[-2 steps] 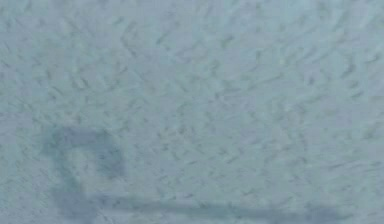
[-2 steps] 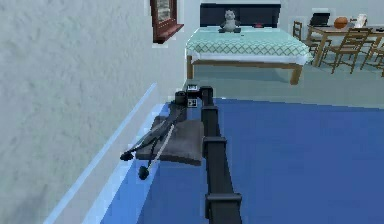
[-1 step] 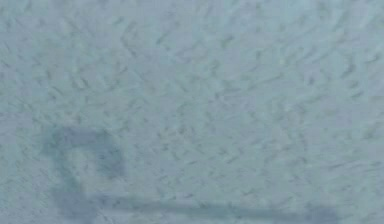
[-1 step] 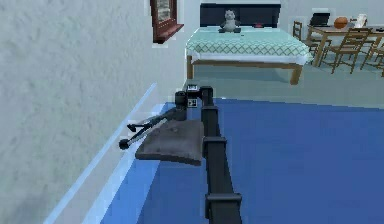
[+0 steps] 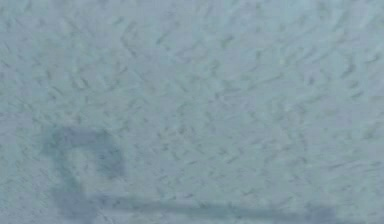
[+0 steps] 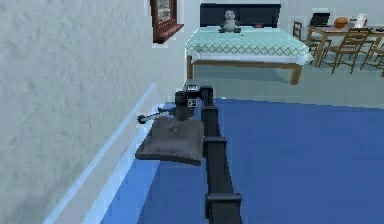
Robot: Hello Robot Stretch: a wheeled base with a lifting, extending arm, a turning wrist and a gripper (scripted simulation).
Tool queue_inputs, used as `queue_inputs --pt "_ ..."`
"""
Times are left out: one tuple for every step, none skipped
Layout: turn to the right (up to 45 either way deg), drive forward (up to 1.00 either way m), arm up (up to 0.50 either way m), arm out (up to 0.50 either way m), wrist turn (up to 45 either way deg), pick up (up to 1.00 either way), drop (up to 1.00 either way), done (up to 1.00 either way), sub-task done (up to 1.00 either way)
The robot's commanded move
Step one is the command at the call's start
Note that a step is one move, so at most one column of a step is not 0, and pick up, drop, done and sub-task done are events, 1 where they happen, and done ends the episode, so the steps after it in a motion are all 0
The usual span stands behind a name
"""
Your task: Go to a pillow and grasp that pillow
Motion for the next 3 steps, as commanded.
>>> queue_inputs --pt "0.0 0.0 0.0 0.0 45.0 0.0 0.0 0.0 0.0" --pt "0.0 0.0 0.0 0.0 21.0 0.0 0.0 0.0 0.0" --pt "0.0 0.0 -0.3 0.0 0.0 0.0 0.0 0.0 0.0"
